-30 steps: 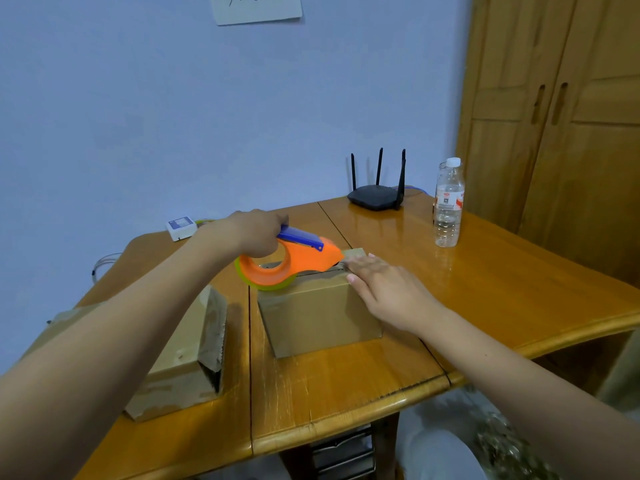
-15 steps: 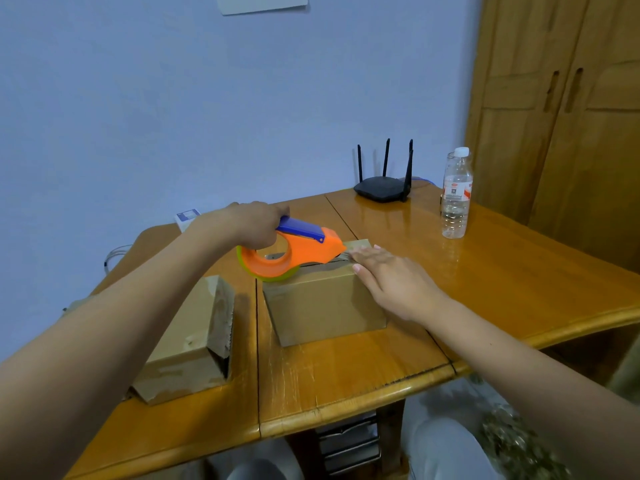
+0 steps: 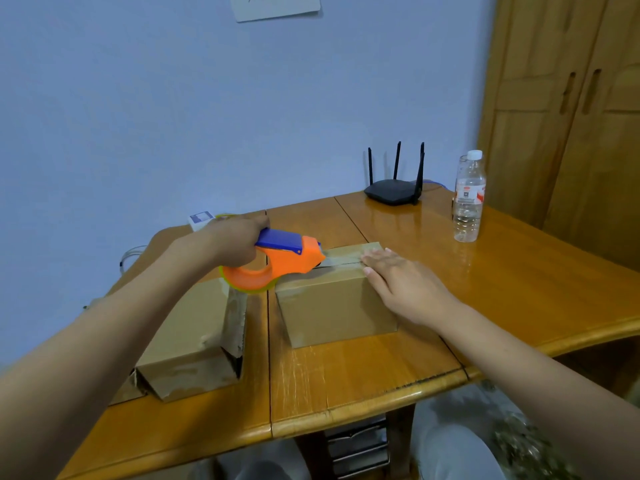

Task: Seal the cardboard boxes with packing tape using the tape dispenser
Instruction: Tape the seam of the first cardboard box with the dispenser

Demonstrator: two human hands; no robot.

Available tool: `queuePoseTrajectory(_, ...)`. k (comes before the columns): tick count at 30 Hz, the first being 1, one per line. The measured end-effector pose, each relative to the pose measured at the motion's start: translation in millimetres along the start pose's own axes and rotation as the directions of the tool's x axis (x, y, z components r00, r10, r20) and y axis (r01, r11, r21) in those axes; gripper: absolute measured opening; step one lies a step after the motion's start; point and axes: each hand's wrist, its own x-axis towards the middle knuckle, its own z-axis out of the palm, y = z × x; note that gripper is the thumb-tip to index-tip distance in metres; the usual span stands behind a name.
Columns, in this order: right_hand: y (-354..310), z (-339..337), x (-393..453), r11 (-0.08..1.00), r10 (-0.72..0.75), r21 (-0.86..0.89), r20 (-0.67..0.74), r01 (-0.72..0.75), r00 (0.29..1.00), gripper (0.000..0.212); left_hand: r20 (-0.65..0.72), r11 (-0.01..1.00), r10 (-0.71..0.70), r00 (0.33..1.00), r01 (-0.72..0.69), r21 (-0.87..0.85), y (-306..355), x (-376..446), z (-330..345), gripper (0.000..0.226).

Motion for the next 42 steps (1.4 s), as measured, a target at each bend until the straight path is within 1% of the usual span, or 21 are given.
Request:
queuePoseTrajectory(3, -3.4, -5.6, -1.0, 1.000, 0.013, -0.013, 0.003, -0.013, 1.000, 0.051, 0.030, 1.000, 0.015, 0.999, -0.015, -0.008, 4.6, 2.6, -2.3, 0.034)
queuePoseTrajectory(5, -6.3, -9.6, -1.0, 0.997, 0.001, -0.080, 0.020, 0.001, 1.000, 0.051, 0.040, 0.999, 0.035, 0.999, -0.034, -0.025, 3.5, 6.9, -1.6, 0.036)
queuePoseTrajectory(8, -9.7, -10.8, 4.5, 0.985, -0.027, -0.173, -0.014, 0.025, 1.000, 0.055, 0.038, 0.998, 0.052, 0.998, -0.051, -0.025, -0.4, 10.9, 0.2, 0.038)
queuePoseTrajectory(10, -15.3, -13.0, 10.8, 0.990, -0.028, -0.138, -0.016, 0.025, 0.999, 0.055, 0.035, 0.998, 0.053, 0.998, -0.053, -0.021, -0.8, 12.1, 0.9, 0.038)
queuePoseTrajectory(13, -33.8, -17.7, 22.9, 0.999, -0.035, -0.038, 0.065, 0.038, 0.997, 0.057, 0.046, 0.998, 0.050, 0.998, -0.049, -0.027, -1.0, 13.8, 1.3, 0.037)
queuePoseTrajectory(16, -42.8, -7.8, 28.4, 0.998, -0.015, -0.054, 0.143, 0.023, 0.990, 0.046, 0.060, 0.999, 0.038, 0.997, -0.036, -0.036, -1.7, 13.0, 1.2, 0.036)
queuePoseTrajectory(17, -42.1, -1.7, 27.4, 0.998, -0.007, -0.068, 0.147, 0.017, 0.989, 0.046, 0.065, 0.999, 0.034, 0.997, -0.032, -0.035, -1.5, 12.2, 1.1, 0.034)
queuePoseTrajectory(20, -42.0, 6.2, 21.0, 0.995, -0.035, -0.093, 0.110, 0.045, 0.993, 0.058, 0.062, 0.999, 0.035, 0.997, -0.033, -0.031, -0.3, 10.5, 0.1, 0.031)
queuePoseTrajectory(22, -44.7, 3.5, 18.7, 0.990, -0.049, -0.125, 0.115, 0.063, 0.992, 0.062, 0.056, 0.999, 0.040, 0.998, -0.038, -0.028, 0.4, 12.3, -0.4, 0.032)
queuePoseTrajectory(28, -47.0, -1.7, 20.0, 0.988, -0.050, -0.140, 0.149, 0.071, 0.988, 0.064, 0.079, 0.999, 0.026, 0.997, -0.024, -0.022, 4.5, 13.1, -3.4, 0.035)
queuePoseTrajectory(34, -44.9, -1.1, 22.7, 0.987, -0.049, -0.141, 0.163, 0.073, 0.985, 0.066, 0.082, 0.993, 0.110, 0.991, -0.107, -0.043, -2.2, 6.2, -3.4, 0.033)
queuePoseTrajectory(38, -38.8, 2.1, 24.5, 0.987, -0.050, -0.140, 0.170, 0.074, 0.984, 0.067, 0.083, 0.998, 0.053, 0.995, -0.051, -0.030, -9.1, 3.1, -2.2, 0.040)
queuePoseTrajectory(39, -37.8, 2.3, 24.4, 0.987, -0.053, -0.141, 0.167, 0.077, 0.984, 0.067, 0.107, 0.999, 0.041, 0.993, -0.039, -0.014, -12.2, 1.5, 1.5, 0.041)
queuePoseTrajectory(41, -37.1, 1.7, 24.1, 0.986, -0.057, -0.145, 0.166, 0.082, 0.985, 0.066, 0.144, 0.999, 0.038, 0.989, -0.037, -0.006, -18.7, -1.8, 10.5, 0.044)
queuePoseTrajectory(42, -37.5, 1.2, 23.9, 0.986, -0.058, -0.146, 0.167, 0.083, 0.984, 0.066, 0.130, 0.999, 0.042, 0.991, -0.041, -0.009, -19.9, -3.7, 12.8, 0.045)
